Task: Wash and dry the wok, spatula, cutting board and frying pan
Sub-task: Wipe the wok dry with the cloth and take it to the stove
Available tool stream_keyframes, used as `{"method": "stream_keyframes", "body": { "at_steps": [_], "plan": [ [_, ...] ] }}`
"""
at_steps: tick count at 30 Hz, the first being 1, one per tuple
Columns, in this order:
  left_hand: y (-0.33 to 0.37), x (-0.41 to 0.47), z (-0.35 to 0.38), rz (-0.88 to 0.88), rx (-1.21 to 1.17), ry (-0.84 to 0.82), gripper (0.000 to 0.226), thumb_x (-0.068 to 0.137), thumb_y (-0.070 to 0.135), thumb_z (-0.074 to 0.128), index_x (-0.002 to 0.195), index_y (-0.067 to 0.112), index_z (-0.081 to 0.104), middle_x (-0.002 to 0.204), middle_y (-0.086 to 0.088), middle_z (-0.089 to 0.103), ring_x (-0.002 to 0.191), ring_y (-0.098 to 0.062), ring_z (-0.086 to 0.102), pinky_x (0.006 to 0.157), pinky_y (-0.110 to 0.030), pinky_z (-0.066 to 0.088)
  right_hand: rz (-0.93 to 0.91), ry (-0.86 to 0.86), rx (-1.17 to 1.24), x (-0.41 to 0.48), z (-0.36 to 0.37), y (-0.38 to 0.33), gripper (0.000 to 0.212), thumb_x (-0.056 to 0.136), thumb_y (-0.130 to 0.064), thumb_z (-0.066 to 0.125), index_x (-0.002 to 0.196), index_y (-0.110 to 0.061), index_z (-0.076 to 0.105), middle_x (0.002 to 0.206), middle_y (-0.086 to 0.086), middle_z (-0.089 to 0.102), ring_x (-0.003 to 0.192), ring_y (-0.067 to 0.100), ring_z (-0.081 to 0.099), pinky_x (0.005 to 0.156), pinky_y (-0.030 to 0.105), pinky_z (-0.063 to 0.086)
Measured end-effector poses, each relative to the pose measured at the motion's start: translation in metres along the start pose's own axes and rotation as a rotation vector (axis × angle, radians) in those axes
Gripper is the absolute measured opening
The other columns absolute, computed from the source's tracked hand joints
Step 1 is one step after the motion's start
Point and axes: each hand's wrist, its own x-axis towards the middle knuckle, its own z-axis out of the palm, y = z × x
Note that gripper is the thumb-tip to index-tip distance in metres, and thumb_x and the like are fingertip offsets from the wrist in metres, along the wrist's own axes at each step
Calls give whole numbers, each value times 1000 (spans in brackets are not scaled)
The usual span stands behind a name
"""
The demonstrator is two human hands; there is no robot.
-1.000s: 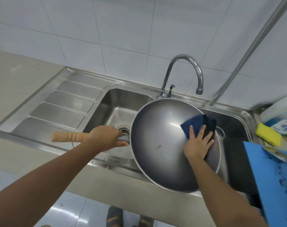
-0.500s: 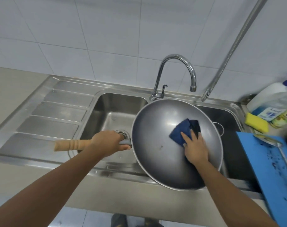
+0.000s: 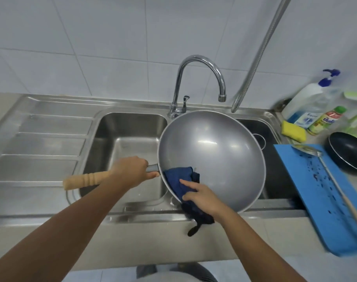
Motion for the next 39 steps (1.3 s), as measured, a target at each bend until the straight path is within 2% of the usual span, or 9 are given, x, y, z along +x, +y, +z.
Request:
{"method": "stream_keyframes", "body": {
  "at_steps": [3, 7, 12, 15, 18, 23, 27, 31, 39],
  "plan": [
    [-5, 4, 7, 21, -30, 21, 67, 82, 82, 33, 99, 25, 63, 86, 4, 61, 76, -18, 55, 67, -32, 46, 56, 24, -217, -24, -55, 35, 48, 86, -2, 55, 122, -33, 64, 137, -8, 48, 113, 12, 50, 84, 12, 41],
    [-12, 9, 13, 65, -98, -3, 63, 81, 81, 38, 100, 26, 63, 87, 5, 61, 78, -18, 54, 72, -33, 48, 134, 448, -900, -14, -126, 55, 47, 90, -17, 48, 128, -43, 57, 157, -2, 28, 141, 32, 22, 116, 42, 23],
    [-13, 13, 3, 113, -46, -33, 64, 83, 79, 39, 101, 24, 64, 94, -1, 66, 83, -21, 60, 74, -35, 49, 182, 678, -1251, 24, -160, 43, 60, 95, -25, 46, 151, -32, 27, 163, 6, 6, 147, 40, -2, 119, 49, 1],
    [-13, 12, -2, 87, -35, -27, 64, 83, 79, 38, 101, 24, 65, 95, -1, 66, 82, -21, 58, 75, -34, 50, 139, 600, -1130, 21, -135, 53, 54, 95, -23, 46, 147, -31, 35, 158, 9, 24, 144, 37, 19, 117, 44, 14],
    [-13, 12, 0, 76, -52, -44, 66, 82, 80, 38, 105, 25, 65, 99, -1, 66, 89, -22, 61, 74, -34, 48, -34, 278, -566, -1, -74, 54, 49, 90, -14, 52, 133, -38, 52, 148, -5, 42, 127, 25, 47, 102, 27, 38],
    [-19, 1, -3, 98, -49, -50, 63, 84, 75, 44, 123, 29, 60, 113, -3, 67, 102, -24, 63, 84, -35, 50, -321, -72, -94, 18, 20, 0, 51, 95, -17, 56, 141, -37, 45, 154, -14, 26, 142, 8, 25, 114, 21, 18],
    [-19, -15, -12, 118, 47, -17, 61, 88, 72, 42, 131, 31, 54, 109, -4, 68, 100, -24, 65, 78, -33, 47, -476, 95, -269, 80, 46, -51, 54, 98, -46, 46, 143, -58, 20, 163, -4, -2, 147, 27, 8, 118, 40, 13],
    [-12, -24, -20, 68, 89, -28, 61, 89, 71, 41, 121, 22, 58, 104, -4, 66, 97, -26, 64, 75, -34, 46, -476, 371, -333, 132, 21, -94, 48, 100, -37, 44, 145, -48, 32, 162, 5, -10, 141, 36, 9, 116, 43, 19],
    [-13, -29, -16, 44, 76, -13, 59, 90, 71, 39, 113, 21, 59, 93, -3, 64, 91, -25, 64, 66, -32, 41, -24, 1002, -597, 161, -122, -64, 48, 93, -28, 55, 140, -32, 43, 159, 20, 10, 135, 50, 22, 115, 59, 6]
  ]
}}
